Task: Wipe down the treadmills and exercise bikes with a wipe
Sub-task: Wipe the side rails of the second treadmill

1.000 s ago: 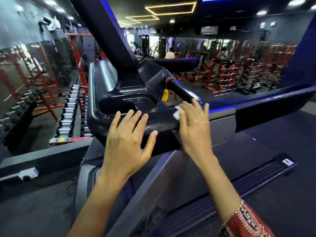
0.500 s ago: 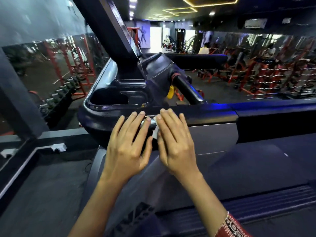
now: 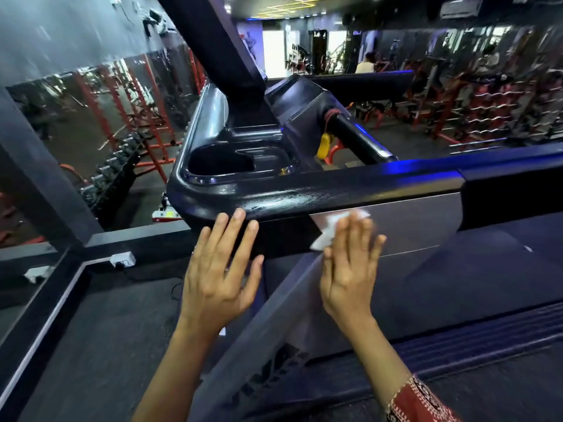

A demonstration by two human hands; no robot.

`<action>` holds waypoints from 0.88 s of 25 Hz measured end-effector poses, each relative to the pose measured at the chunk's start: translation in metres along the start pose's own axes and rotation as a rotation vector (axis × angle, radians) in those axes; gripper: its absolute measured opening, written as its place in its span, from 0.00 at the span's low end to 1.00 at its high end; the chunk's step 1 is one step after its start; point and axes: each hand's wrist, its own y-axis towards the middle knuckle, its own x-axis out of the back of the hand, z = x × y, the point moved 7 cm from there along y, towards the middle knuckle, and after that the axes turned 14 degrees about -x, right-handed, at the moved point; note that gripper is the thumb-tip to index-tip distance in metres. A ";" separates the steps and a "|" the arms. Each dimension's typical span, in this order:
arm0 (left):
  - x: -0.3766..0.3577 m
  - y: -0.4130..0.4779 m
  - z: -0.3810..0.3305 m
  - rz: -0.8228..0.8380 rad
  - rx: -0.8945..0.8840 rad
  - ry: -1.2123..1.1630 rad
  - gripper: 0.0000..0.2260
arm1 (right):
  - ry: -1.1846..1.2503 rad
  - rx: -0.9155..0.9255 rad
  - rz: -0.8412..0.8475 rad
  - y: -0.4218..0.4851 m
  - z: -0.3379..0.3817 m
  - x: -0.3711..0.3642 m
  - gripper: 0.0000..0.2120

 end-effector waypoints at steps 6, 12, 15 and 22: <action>0.004 -0.022 0.039 -0.039 -0.030 -0.161 0.28 | 0.047 0.118 0.042 -0.020 0.082 -0.032 0.25; 0.003 -0.033 0.055 -0.071 -0.016 -0.263 0.25 | 0.130 -0.390 0.008 -0.010 0.047 -0.018 0.27; 0.001 -0.036 0.057 -0.072 -0.022 -0.306 0.25 | 0.058 0.096 0.043 -0.016 0.120 -0.035 0.26; 0.002 -0.037 0.065 -0.093 0.008 -0.347 0.27 | 0.127 -0.334 -0.062 0.004 0.059 -0.013 0.25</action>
